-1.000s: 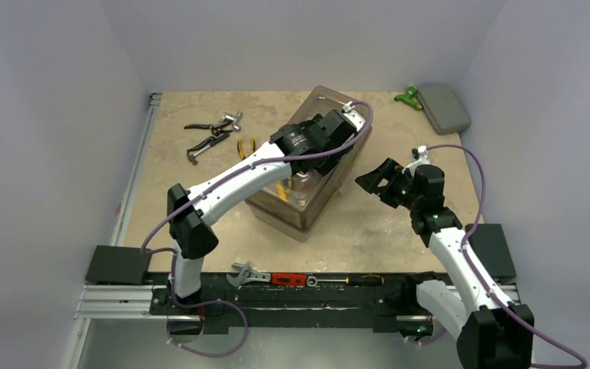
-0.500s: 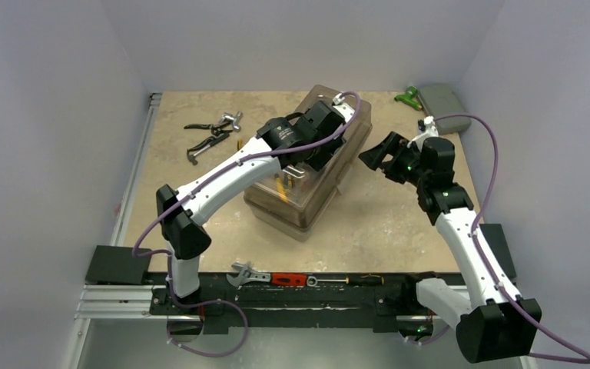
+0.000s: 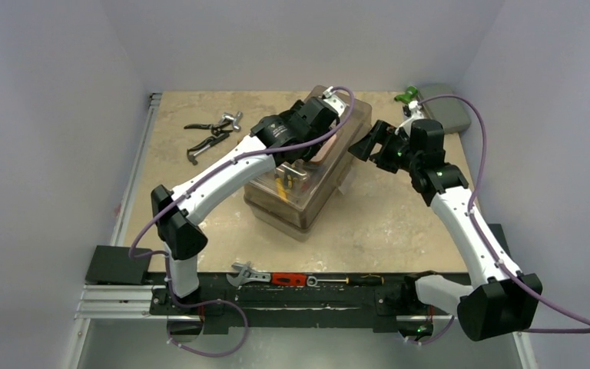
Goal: Pack the tool kit
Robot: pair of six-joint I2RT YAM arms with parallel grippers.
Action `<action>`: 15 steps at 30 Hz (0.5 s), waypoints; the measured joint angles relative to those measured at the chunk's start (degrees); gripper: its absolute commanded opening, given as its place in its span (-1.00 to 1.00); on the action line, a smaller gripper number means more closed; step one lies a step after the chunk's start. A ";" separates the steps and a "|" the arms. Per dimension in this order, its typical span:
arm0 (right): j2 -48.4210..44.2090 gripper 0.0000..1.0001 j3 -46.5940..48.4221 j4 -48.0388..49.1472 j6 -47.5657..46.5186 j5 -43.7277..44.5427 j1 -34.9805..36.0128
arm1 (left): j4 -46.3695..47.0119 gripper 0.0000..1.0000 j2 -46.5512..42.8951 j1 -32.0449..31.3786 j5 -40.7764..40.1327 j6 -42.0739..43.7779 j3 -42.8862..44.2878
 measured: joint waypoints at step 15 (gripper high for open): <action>7.52 0.62 11.13 -5.84 -0.70 10.80 6.71 | -1.49 0.16 -2.86 8.37 34.03 -11.91 8.35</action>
